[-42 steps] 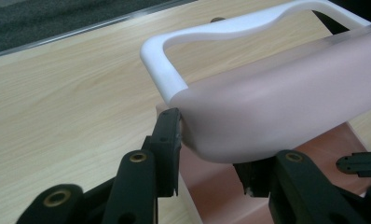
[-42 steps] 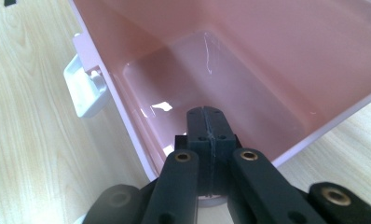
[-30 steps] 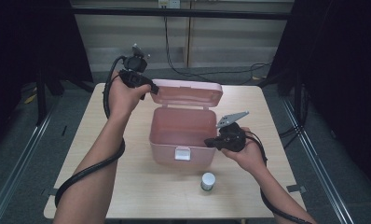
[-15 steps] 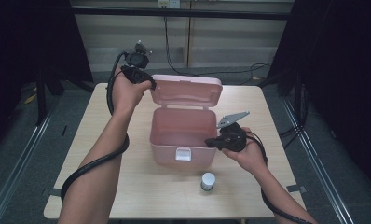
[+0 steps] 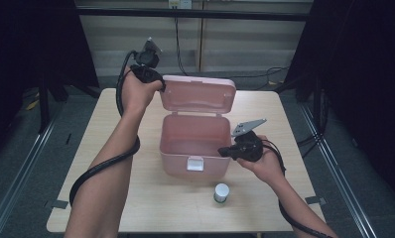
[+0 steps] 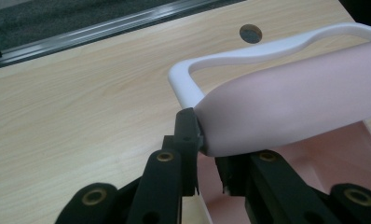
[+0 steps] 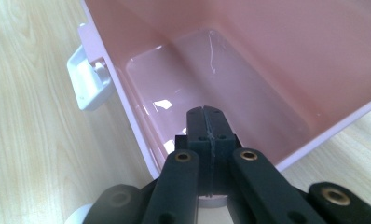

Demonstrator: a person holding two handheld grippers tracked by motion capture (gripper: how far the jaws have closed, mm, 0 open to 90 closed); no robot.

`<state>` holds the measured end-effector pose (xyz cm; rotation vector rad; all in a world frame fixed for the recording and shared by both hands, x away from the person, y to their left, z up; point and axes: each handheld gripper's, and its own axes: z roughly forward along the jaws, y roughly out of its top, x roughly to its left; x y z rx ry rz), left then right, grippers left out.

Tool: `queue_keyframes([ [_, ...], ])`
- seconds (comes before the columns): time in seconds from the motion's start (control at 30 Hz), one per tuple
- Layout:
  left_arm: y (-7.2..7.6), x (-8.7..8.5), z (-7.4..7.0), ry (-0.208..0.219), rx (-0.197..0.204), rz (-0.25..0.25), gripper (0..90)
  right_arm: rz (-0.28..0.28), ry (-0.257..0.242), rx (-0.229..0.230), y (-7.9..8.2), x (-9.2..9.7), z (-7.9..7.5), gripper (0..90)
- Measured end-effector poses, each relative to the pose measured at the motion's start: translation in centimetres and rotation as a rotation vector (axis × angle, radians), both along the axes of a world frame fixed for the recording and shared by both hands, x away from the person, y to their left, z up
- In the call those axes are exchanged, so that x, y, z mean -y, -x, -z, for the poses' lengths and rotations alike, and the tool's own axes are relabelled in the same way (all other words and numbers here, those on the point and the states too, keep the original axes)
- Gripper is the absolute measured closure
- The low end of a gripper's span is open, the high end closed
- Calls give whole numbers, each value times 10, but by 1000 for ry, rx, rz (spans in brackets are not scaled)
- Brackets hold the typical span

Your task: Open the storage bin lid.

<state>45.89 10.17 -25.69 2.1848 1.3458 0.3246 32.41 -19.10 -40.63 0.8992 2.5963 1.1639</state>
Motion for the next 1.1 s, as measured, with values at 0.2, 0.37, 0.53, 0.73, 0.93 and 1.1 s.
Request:
queue_keyframes([
  [0.2, -5, 1, 0, -1, -6, -4, 805, -4, 1, -4, -1, 1, 0, 900],
  [0.37, -10, 0, 0, -4, -10, -4, 812, -9, 5, -6, -1, 1, 0, 900],
  [0.53, -14, 2, -1, -12, -20, -9, 820, -10, 4, -10, -1, 2, 0, 900],
  [0.73, -19, 2, 0, -12, -22, -13, 827, -16, 8, -12, -2, 2, -1, 900],
  [0.93, -22, 3, 0, -14, -27, -21, 831, -19, 11, -14, -2, 2, -1, 900],
  [1.1, -25, 4, 1, -25, -23, -21, 836, -22, 7, -13, -2, 3, -1, 900],
])
